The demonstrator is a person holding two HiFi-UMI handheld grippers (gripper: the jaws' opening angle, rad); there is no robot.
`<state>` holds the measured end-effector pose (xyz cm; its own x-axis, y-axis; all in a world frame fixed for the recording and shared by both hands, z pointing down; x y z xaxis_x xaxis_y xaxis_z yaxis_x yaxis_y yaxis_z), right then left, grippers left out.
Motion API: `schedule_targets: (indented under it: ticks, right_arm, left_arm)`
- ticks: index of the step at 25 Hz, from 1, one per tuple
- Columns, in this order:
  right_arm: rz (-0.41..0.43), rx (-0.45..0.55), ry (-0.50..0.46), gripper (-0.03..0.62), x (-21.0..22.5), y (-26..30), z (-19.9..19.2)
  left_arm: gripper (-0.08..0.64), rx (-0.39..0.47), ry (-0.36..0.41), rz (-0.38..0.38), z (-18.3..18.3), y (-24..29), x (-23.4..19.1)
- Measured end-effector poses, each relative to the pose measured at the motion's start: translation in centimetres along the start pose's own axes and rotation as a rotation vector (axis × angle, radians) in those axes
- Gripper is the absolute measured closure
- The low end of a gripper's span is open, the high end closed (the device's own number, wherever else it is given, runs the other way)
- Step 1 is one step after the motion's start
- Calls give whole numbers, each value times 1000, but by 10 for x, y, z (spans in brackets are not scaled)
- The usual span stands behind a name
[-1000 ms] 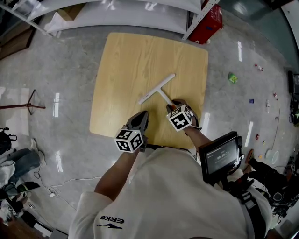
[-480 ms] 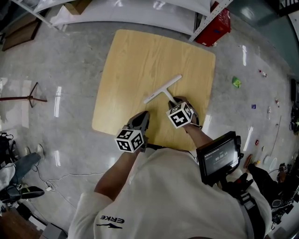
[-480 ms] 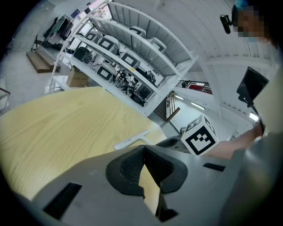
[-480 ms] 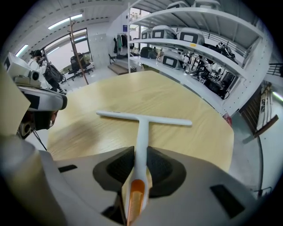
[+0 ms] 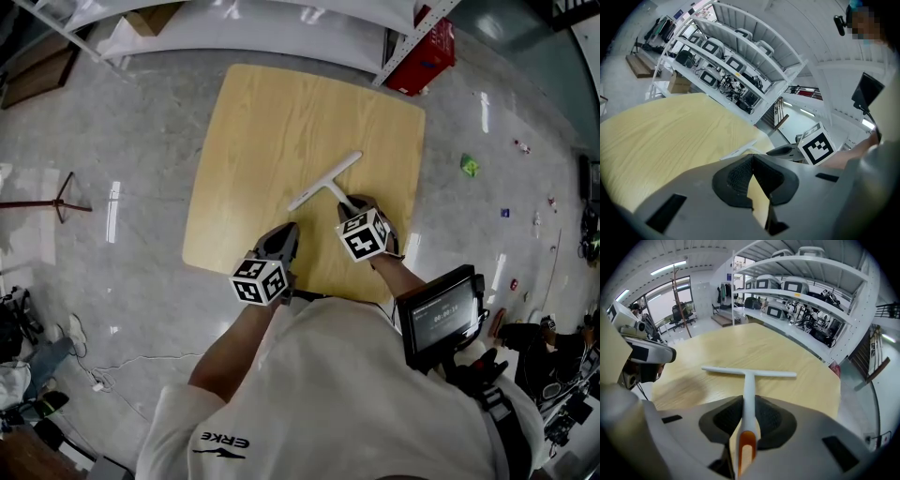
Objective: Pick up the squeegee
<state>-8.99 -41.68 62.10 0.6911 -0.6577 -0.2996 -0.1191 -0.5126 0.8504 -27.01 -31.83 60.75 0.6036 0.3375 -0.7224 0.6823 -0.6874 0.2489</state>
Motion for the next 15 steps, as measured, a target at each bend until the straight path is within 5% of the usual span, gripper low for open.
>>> schedule_targets:
  ticks: [15]
  right_arm:
    - [-34, 152, 114, 508, 12, -45, -13]
  left_arm:
    - [555, -1, 58, -29, -10, 2, 28]
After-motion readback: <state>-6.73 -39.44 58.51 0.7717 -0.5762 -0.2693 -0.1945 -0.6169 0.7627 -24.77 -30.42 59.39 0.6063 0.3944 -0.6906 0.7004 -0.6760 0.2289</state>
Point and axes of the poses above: the fingertips, and each gripper's own axes: y forward along the fingers, x to its right, z out of its top, the point moved 8 cm from there along -y, backward along the fingers, and after that the axes turned 12 degrees about -z, right-handed, at the moved point
